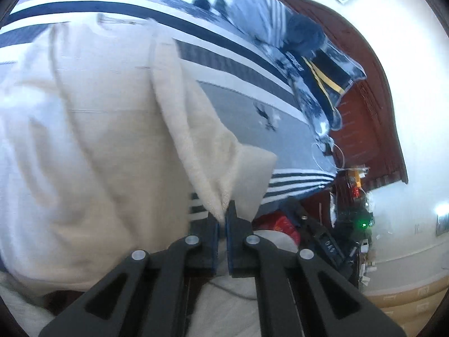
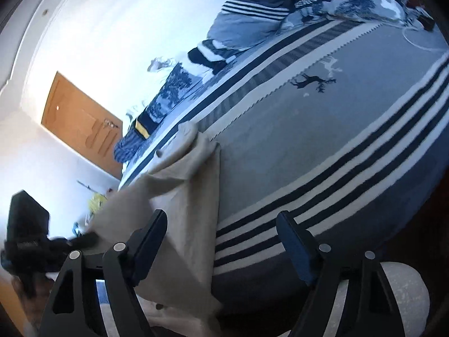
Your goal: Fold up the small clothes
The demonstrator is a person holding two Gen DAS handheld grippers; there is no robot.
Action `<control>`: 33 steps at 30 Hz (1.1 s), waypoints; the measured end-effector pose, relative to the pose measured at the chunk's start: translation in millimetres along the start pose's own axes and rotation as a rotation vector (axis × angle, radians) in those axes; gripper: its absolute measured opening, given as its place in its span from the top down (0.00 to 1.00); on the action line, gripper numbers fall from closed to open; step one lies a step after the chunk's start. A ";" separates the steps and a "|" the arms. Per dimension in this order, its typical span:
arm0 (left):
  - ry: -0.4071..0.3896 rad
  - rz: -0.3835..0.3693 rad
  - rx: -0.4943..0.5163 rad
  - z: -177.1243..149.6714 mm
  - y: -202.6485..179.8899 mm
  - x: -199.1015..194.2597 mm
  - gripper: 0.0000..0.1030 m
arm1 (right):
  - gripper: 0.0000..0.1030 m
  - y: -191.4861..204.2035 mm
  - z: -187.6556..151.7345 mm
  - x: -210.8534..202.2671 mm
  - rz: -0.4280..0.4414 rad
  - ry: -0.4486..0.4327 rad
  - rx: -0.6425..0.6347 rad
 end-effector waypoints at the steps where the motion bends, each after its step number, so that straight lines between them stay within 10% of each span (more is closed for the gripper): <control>1: 0.006 0.011 -0.010 0.6 17.2 -3.2 0.96 | 0.18 2.4 -1.3 2.0 0.000 0.006 -0.011; 8: 0.058 0.109 -0.216 -25.5 140.8 19.1 0.95 | 0.18 27.0 -20.2 24.7 0.022 0.114 -0.093; 19: 0.117 0.046 -0.183 -77.5 149.0 38.9 0.75 | 0.18 73.7 -80.8 122.9 0.137 0.486 0.016; 22: 0.122 0.018 -0.186 -86.1 146.0 46.7 0.77 | 0.45 78.7 -103.6 138.0 0.173 0.548 0.049; 24: 0.121 -0.007 -0.157 -84.2 140.0 40.3 0.97 | 0.88 87.4 -116.0 143.5 0.169 0.592 0.009; 30: -0.044 -0.009 -0.091 -46.6 129.6 -45.2 0.97 | 0.92 134.8 -98.9 109.6 0.328 0.556 0.028; 33: 0.019 0.065 -0.092 -51.0 152.4 -45.8 0.97 | 0.92 138.8 -116.7 110.2 0.317 0.588 0.041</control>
Point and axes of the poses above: each gripper's, at about its wrist camera, not at the fingertips, and x roughly the way its jaws point, y to its left, z to its top, the point moved 6 cm from there along x, roughly the way its jaws point, and after that the axes turned 8 degrees about -y, right-handed, at the moved point
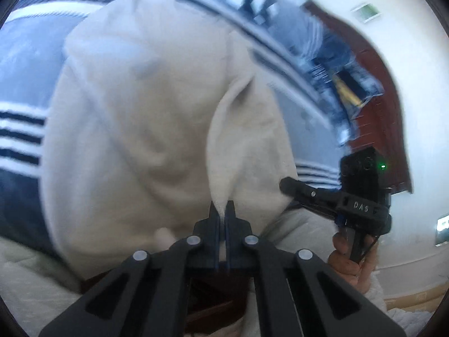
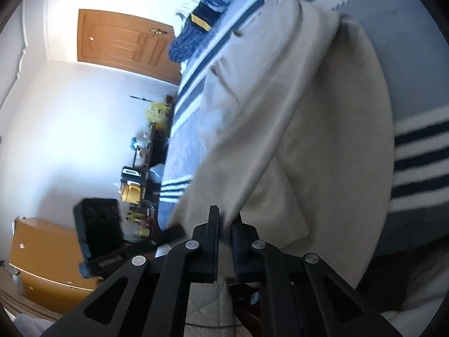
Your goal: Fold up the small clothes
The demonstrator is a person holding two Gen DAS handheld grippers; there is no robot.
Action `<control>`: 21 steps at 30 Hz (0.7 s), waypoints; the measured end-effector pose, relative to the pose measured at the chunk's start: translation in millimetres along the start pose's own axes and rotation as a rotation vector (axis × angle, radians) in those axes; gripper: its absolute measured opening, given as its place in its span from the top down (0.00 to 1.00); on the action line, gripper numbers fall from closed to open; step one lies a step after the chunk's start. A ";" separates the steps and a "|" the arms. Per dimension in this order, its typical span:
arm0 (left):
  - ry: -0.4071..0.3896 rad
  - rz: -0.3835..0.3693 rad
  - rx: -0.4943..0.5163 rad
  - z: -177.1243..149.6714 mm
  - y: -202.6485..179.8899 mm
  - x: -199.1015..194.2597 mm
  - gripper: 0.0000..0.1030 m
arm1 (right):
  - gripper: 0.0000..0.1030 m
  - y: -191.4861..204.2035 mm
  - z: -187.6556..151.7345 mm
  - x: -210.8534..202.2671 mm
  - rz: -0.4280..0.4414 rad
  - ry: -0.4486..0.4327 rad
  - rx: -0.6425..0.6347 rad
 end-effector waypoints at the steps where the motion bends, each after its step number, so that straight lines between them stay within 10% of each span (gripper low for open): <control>1: 0.017 0.045 0.004 -2.6 12.2 7.6 0.97 | 0.91 -2.9 -6.3 9.3 -0.041 0.024 -0.016; 4: 0.032 0.292 0.026 -14.7 53.8 19.0 0.97 | 0.88 -27.0 -24.1 44.7 -0.248 0.106 -0.095; 7: -0.005 0.252 -0.019 -22.8 60.6 1.7 0.93 | 0.80 -25.8 -21.4 33.2 -0.206 0.070 -0.060; 9: -0.061 0.217 0.008 -15.6 47.7 -17.0 0.82 | 0.27 -17.4 -3.5 6.4 -0.160 -0.028 -0.051; 10: -0.085 0.214 0.034 -10.7 40.7 -23.8 0.73 | 0.21 -14.0 9.5 -7.1 -0.156 -0.084 -0.063; 21: -0.224 0.263 0.235 117.5 -85.6 9.6 0.30 | 0.23 -57.2 172.3 -43.2 -0.183 -0.333 0.157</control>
Point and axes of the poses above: each gripper's, at about its wrist camera, not at the fingertips, and x roughly the way its jaws point, y to its left, z to its top, the point moved 6 cm from there along x, roughly the way its jaws point, and after that the axes turned 8 degrees about -y, right-handed, at the moved point
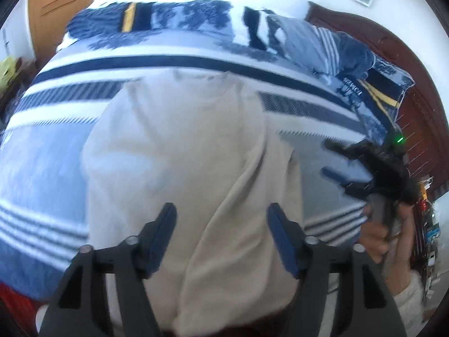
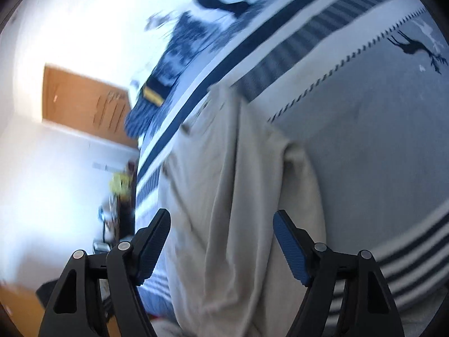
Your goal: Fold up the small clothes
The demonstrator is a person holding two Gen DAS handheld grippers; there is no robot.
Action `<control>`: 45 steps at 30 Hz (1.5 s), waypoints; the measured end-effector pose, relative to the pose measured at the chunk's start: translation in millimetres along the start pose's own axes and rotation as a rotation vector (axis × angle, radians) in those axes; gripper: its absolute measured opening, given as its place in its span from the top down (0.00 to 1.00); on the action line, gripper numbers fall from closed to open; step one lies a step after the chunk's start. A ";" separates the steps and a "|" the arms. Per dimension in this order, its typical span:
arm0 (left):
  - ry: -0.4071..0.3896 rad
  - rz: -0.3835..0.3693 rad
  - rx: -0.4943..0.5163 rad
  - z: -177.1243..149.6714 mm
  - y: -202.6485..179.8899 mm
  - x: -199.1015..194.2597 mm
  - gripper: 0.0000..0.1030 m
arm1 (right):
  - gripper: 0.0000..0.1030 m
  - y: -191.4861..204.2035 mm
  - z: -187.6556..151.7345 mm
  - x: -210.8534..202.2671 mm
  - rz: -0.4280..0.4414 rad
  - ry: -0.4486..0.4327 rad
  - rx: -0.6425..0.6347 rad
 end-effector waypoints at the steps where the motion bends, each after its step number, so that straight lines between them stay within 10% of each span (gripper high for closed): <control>1: 0.011 -0.004 0.013 14.4 -10.6 14.8 0.29 | 0.24 -1.4 6.5 8.8 0.004 -0.005 0.036; 16: 0.144 0.169 0.150 92.8 -65.6 189.9 0.29 | 0.53 -56.1 44.5 97.5 0.101 0.089 0.207; 24: 0.228 0.226 0.176 119.9 -85.2 264.8 0.29 | 0.94 -69.3 35.3 116.2 0.093 0.120 0.285; 33: 0.308 0.574 0.443 139.2 -100.4 345.2 0.30 | 0.95 -75.6 42.9 116.3 0.071 0.107 0.293; 41: 0.295 0.482 0.277 167.1 -84.1 337.9 0.91 | 0.95 -81.9 36.8 119.5 0.082 0.127 0.317; 45: 0.302 0.401 0.204 185.9 -81.3 336.6 0.96 | 0.95 -87.0 35.3 124.2 0.097 0.132 0.353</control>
Point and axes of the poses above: each gripper's, at about its wrist camera, not at the fingertips, and x roughly the way its jaws point, y to its left, z to its top, the point moved 6 cm from there along x, roughly the way its jaws point, and after that the axes turned 8 degrees about -y, right-handed, at the moved point
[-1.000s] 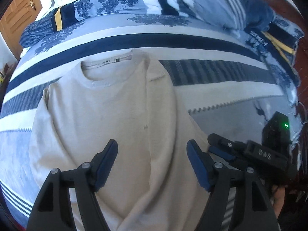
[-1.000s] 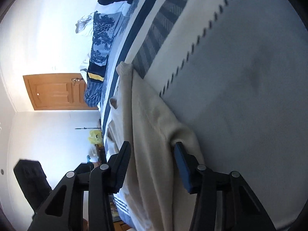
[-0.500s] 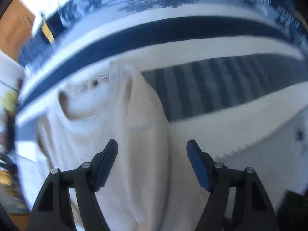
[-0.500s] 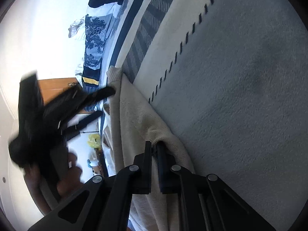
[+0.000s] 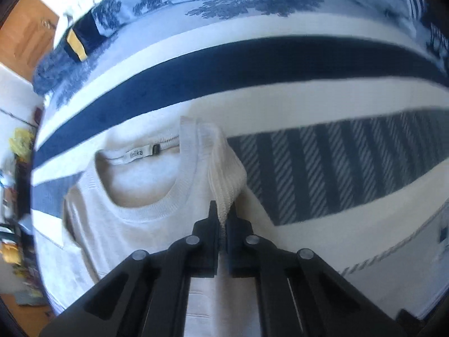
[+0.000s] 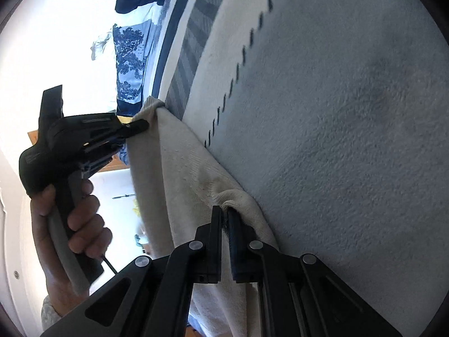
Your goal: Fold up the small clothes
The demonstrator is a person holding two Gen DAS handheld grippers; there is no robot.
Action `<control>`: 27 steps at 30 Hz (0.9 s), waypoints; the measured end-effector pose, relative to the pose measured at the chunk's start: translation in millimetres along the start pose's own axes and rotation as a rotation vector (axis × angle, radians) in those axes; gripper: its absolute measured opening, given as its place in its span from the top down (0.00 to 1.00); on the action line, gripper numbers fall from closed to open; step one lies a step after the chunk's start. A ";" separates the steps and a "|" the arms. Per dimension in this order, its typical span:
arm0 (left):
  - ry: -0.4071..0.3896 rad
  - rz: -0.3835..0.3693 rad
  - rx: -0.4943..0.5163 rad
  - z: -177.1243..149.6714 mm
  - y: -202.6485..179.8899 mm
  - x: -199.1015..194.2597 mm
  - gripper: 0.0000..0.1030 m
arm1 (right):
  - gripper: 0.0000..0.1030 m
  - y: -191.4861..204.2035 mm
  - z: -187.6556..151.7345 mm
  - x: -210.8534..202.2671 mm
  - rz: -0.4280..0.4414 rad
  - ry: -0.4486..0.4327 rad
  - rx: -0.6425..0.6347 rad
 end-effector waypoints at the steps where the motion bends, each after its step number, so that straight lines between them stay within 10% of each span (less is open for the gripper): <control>1: 0.000 -0.044 -0.037 6.1 3.5 -3.5 0.97 | 0.95 -1.1 2.3 -2.7 0.008 -0.010 0.008; 6: -0.036 -0.306 -0.234 37.3 27.8 -22.2 0.97 | 0.96 1.2 20.8 -34.2 0.017 -0.120 -0.015; 14: -0.058 -0.403 -0.254 52.7 23.9 -4.9 0.97 | 0.97 -7.9 31.3 -59.2 0.033 -0.228 0.029; 22: -0.071 -0.289 -0.120 56.6 -8.4 31.7 0.89 | 0.96 -15.4 29.6 -52.1 -0.103 -0.227 0.006; 25: -0.164 -0.264 -0.066 64.0 -1.6 7.4 0.61 | 0.96 -9.3 30.0 -49.7 -0.160 -0.223 -0.048; 27: -0.209 -0.229 -0.063 60.3 17.6 -14.0 0.59 | 0.96 -9.7 31.0 -49.4 -0.164 -0.213 -0.053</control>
Point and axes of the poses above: each gripper's, at about its wrist camera, not at the fingertips, and x roughly the way its jaws point, y to its left, z to its top, the point moved 6 cm from there along x, roughly the way its jaws point, and after that the axes turned 8 degrees about -y, right-handed, at the moved point
